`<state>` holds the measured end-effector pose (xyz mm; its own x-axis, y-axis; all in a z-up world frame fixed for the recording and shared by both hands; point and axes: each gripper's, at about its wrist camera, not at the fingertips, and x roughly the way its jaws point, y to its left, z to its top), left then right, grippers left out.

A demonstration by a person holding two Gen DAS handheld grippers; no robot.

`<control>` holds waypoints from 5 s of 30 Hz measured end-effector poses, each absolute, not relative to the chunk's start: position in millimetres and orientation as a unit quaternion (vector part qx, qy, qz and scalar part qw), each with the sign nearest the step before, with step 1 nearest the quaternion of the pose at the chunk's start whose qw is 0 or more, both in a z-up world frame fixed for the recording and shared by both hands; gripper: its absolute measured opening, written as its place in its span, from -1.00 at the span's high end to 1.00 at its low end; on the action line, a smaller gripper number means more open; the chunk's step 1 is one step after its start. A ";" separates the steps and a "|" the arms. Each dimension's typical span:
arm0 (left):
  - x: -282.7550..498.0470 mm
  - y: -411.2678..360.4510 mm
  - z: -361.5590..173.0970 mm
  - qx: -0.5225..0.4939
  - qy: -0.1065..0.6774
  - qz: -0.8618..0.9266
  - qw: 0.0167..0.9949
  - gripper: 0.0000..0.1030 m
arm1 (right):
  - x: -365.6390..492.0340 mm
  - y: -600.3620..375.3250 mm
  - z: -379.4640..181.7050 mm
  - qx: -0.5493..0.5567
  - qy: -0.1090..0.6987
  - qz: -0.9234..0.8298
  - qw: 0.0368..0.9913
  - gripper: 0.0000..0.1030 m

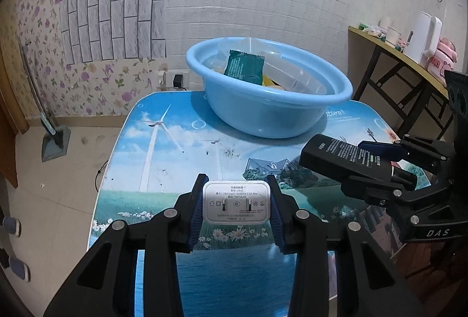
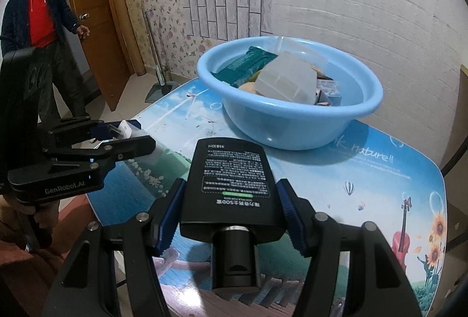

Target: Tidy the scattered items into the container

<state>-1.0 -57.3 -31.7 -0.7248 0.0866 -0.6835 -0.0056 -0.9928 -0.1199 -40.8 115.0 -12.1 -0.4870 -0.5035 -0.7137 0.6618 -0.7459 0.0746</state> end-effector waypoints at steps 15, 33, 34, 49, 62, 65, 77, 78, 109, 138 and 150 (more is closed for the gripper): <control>1.3 -58.1 -21.5 -0.360 -0.054 0.931 0.027 0.27 | -36.6 112.8 -6.2 0.368 0.106 -0.857 0.346 -0.20; -13.8 -58.7 28.6 -0.320 -0.042 0.946 0.033 0.27 | -32.0 119.9 36.5 0.336 0.084 -0.857 0.382 -0.20; -17.5 -57.4 31.7 -0.316 -0.039 0.947 0.035 0.27 | -33.6 120.8 39.3 0.335 0.081 -0.858 0.382 -0.20; -93.9 -47.3 48.5 -0.301 -0.030 0.951 0.063 0.27 | -114.6 138.1 59.3 0.329 0.059 -0.887 0.319 -0.20; -150.4 -36.8 20.1 -0.332 -0.021 0.940 0.081 0.27 | -189.2 132.2 32.8 0.361 0.041 -0.893 0.267 -0.20; -157.0 -36.2 12.6 -0.339 -0.016 0.937 0.081 0.27 | -198.6 128.3 25.1 0.368 0.039 -0.892 0.261 -0.20; -158.5 -33.2 3.2 -0.342 -0.009 0.936 0.087 0.27 | -210.6 118.1 6.7 0.377 0.054 -0.894 0.234 -0.20; -158.2 -33.2 2.5 -0.342 -0.008 0.936 0.086 0.26 | -211.4 118.2 6.6 0.377 0.055 -0.894 0.234 -0.20; -130.5 -36.5 16.6 -0.309 -0.041 0.942 0.125 -0.51 | -189.8 122.3 24.6 0.372 0.064 -0.902 0.211 -0.32; -63.3 16.6 63.0 -0.268 -0.025 0.953 0.138 -0.92 | -107.7 197.3 65.1 0.317 0.021 -0.939 0.134 -1.00; -55.6 30.1 50.0 -0.283 -0.009 0.951 0.120 -0.99 | -93.5 202.7 57.1 0.314 0.007 -0.942 0.118 -1.00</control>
<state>-55.6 30.1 50.0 -0.8105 0.2336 -0.5371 -0.2238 -0.9710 -0.0845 -93.5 202.7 57.1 -0.7752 -0.2180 -0.5929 0.2263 -0.9721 0.0614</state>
